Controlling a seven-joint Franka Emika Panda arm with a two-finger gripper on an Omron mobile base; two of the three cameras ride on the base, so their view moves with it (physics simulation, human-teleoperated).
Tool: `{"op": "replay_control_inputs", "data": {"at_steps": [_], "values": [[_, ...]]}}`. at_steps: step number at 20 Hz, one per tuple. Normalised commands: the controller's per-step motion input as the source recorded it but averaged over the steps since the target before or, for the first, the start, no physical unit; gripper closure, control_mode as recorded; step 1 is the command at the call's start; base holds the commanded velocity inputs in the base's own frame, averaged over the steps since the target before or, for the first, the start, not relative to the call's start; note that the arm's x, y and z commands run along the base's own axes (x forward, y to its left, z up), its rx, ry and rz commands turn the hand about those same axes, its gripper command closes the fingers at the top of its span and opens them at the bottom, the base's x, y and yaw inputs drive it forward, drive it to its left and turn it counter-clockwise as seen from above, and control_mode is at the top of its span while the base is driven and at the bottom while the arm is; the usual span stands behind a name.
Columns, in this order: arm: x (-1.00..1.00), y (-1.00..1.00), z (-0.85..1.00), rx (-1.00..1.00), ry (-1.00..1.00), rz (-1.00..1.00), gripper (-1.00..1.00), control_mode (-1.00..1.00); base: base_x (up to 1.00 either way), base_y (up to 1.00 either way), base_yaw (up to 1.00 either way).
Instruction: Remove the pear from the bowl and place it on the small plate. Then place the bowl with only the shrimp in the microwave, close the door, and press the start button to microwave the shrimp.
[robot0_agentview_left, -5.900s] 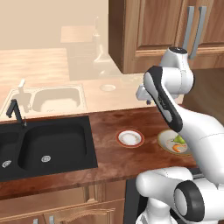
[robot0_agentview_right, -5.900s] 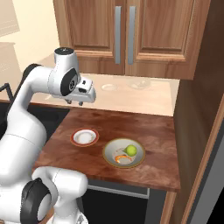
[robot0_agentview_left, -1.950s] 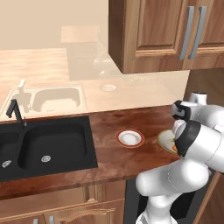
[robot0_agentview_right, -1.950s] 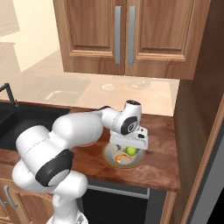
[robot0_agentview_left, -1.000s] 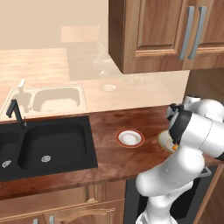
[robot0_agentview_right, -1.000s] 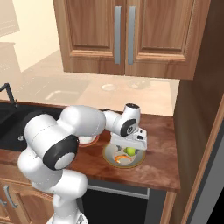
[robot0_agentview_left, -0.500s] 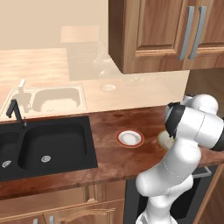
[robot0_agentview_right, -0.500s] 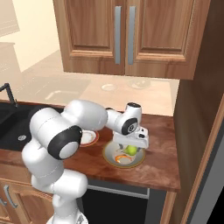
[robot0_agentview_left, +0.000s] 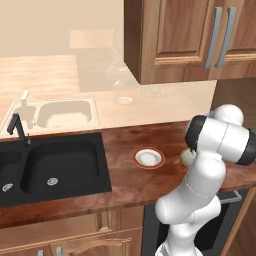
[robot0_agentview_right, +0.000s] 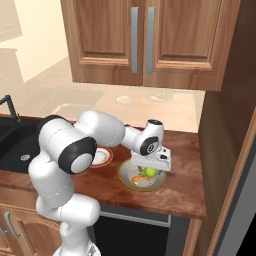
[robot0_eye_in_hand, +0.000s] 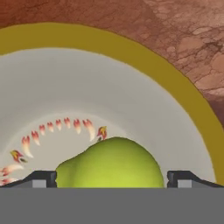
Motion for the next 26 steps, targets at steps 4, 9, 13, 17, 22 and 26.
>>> {"op": "replay_control_inputs", "data": {"at_steps": [4, 9, 13, 17, 22, 26], "values": [[-0.01, 0.00, -0.28, -0.02, 0.00, 0.00, -1.00, -1.00, 0.00, 0.00, 0.00], [-0.01, 0.06, -0.23, -0.04, 0.00, 0.00, 1.00, -1.00, 0.00, 0.00, 0.00], [-0.04, 0.01, 0.06, 0.00, -0.01, 0.00, 1.00, -1.00, 0.00, 0.00, 0.00], [-0.07, 0.00, 0.50, -0.02, -0.11, 0.00, 1.00, -1.00, 0.00, 0.00, 0.00], [-0.16, 0.01, 0.86, -0.04, -0.24, 0.00, 1.00, -1.00, 0.00, 0.00, 0.00], [-0.18, 0.49, 0.53, -0.02, -0.16, 0.00, 1.00, -1.00, 0.00, 0.00, 0.00]]}}
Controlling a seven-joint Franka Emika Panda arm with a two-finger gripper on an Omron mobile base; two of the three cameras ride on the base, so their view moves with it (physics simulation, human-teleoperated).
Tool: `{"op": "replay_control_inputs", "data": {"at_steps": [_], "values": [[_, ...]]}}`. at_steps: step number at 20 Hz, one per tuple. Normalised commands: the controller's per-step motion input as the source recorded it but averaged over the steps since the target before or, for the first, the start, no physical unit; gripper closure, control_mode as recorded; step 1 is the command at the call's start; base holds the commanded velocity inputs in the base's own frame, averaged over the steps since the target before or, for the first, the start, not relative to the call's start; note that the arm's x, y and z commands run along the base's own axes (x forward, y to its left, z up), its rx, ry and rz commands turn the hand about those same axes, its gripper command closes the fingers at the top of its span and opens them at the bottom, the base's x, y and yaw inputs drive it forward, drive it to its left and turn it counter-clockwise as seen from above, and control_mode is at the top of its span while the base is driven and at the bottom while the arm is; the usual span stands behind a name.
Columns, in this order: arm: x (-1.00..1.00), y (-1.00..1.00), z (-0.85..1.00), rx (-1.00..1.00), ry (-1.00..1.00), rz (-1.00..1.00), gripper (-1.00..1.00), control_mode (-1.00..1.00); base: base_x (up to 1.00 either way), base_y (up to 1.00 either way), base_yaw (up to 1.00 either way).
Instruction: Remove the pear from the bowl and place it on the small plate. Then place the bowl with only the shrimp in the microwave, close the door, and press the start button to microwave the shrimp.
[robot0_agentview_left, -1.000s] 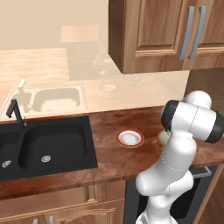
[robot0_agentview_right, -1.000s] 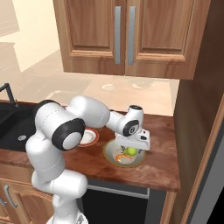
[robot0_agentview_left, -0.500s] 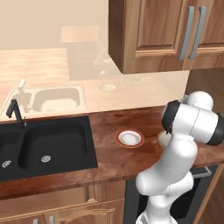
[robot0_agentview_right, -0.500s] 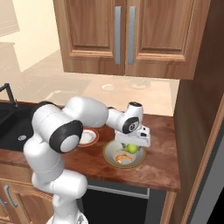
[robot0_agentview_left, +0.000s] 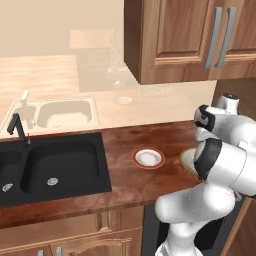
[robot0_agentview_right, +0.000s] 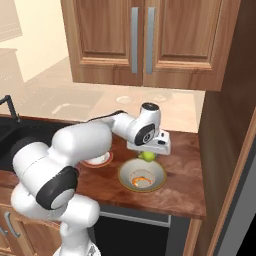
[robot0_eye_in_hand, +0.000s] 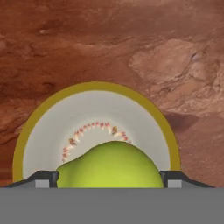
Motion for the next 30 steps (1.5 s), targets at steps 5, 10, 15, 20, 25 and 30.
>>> {"op": "replay_control_inputs", "data": {"at_steps": [5, 10, 15, 20, 25, 30], "values": [[-0.03, 0.94, 0.26, -0.09, -0.06, 0.02, 1.00, -1.00, 0.00, 0.00, 0.00], [0.07, 1.00, 0.16, -0.12, 0.00, 0.02, 1.00, -1.00, 0.00, 0.00, 0.00], [0.33, 1.00, 0.01, -0.14, 0.02, 0.01, 1.00, -1.00, 0.00, 0.00, 0.00], [0.52, 1.00, -0.27, -0.13, 0.19, 0.00, 1.00, -1.00, 0.00, 0.00, 0.00], [0.44, 0.68, -0.40, -0.06, 0.18, 0.03, 1.00, -1.00, 0.00, 0.00, 0.00], [0.37, 0.10, -0.31, 0.00, 0.05, 0.06, 1.00, -1.00, 0.00, 0.00, 0.00]]}}
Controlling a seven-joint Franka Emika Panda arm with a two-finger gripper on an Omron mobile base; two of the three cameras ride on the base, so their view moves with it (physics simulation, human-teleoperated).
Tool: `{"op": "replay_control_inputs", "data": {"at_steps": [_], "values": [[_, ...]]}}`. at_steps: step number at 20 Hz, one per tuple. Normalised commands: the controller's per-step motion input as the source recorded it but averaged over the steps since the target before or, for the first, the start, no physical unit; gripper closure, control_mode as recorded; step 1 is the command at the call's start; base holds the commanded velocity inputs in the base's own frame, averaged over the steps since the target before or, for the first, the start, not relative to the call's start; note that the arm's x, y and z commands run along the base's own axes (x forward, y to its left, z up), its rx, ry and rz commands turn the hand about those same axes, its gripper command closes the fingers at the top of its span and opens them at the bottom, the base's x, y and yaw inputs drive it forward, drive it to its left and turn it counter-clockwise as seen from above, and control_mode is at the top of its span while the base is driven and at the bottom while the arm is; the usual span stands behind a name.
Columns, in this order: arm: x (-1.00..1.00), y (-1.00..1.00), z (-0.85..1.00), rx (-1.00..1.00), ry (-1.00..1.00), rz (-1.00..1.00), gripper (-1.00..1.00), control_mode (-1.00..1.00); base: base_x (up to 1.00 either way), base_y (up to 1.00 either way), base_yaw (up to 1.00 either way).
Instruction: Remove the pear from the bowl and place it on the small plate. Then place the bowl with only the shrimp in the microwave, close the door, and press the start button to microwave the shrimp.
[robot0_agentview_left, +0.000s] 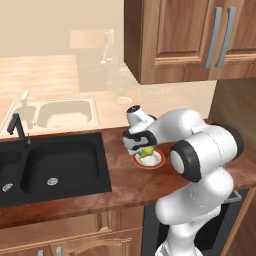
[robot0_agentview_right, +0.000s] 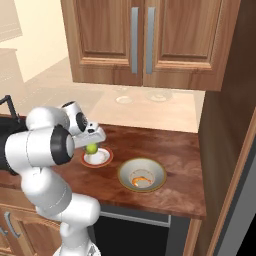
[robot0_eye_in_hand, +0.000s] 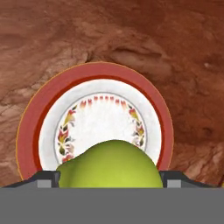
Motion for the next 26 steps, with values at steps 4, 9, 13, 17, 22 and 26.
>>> {"op": "replay_control_inputs", "data": {"at_steps": [4, 9, 13, 17, 22, 26], "values": [[0.24, -0.27, -0.19, 0.04, 0.00, 0.05, 1.00, -1.00, 0.00, 0.00, 0.00], [0.12, -0.27, -0.28, 0.02, 0.00, 0.03, 1.00, -1.00, 0.00, 0.00, 0.00], [0.20, -0.09, -0.36, 0.00, 0.02, 0.03, 1.00, -1.00, 0.00, 0.00, 0.00], [0.17, 0.00, -0.33, 0.00, 0.04, 0.03, 1.00, -1.00, 0.00, 0.00, 0.00], [0.00, 0.00, -0.18, 0.00, 0.01, 0.00, -1.00, -1.00, 0.00, 0.00, 0.00], [-0.22, -0.08, -0.01, 0.00, -0.01, 0.00, -1.00, -1.00, 0.00, 0.00, 0.00]]}}
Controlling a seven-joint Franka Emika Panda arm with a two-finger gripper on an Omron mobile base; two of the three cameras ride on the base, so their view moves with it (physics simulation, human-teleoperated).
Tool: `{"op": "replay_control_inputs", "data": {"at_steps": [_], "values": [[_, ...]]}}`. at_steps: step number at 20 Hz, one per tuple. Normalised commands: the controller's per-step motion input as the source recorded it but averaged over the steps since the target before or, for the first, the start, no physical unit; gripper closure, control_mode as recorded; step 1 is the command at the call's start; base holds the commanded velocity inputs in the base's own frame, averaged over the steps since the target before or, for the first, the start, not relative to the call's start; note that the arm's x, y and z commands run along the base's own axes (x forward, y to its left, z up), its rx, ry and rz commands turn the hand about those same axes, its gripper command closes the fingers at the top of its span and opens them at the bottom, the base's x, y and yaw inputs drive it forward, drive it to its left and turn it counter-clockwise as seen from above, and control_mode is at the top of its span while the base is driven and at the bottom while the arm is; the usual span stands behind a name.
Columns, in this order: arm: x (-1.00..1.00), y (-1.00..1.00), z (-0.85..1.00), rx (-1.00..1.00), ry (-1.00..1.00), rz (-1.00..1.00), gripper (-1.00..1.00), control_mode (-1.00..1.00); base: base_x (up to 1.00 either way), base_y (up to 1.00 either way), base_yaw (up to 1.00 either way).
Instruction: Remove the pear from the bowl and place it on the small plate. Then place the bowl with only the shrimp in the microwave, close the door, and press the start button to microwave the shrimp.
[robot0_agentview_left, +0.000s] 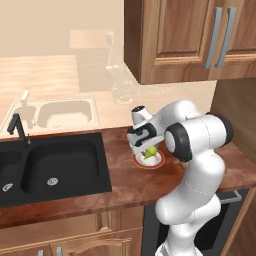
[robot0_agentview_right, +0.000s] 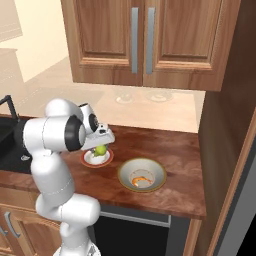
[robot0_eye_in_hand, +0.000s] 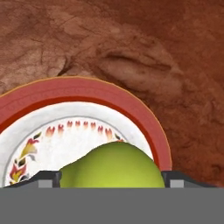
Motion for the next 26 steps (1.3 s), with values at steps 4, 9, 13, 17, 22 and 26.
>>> {"op": "replay_control_inputs", "data": {"at_steps": [4, 9, 13, 17, 22, 26], "values": [[-0.26, -0.06, 0.00, 0.00, 0.00, 0.00, -1.00, -1.00, 0.00, 0.00, 0.00], [-0.08, 0.00, 0.00, 0.00, -0.01, 0.00, -1.00, -1.00, 0.00, 0.00, 0.00], [0.00, 0.00, 0.02, 0.00, 0.00, 0.00, -1.00, -1.00, 0.00, 0.00, 0.00], [-0.06, 0.00, 0.23, 0.00, -0.08, 0.00, -1.00, -1.00, 0.00, 0.00, 0.00], [-0.43, 0.00, 0.63, 0.00, -0.22, 0.00, -1.00, -1.00, 0.00, 0.00, 0.00], [-0.56, -0.01, 0.79, 0.00, -0.29, 0.00, -1.00, -1.00, 0.00, 0.00, 0.00]]}}
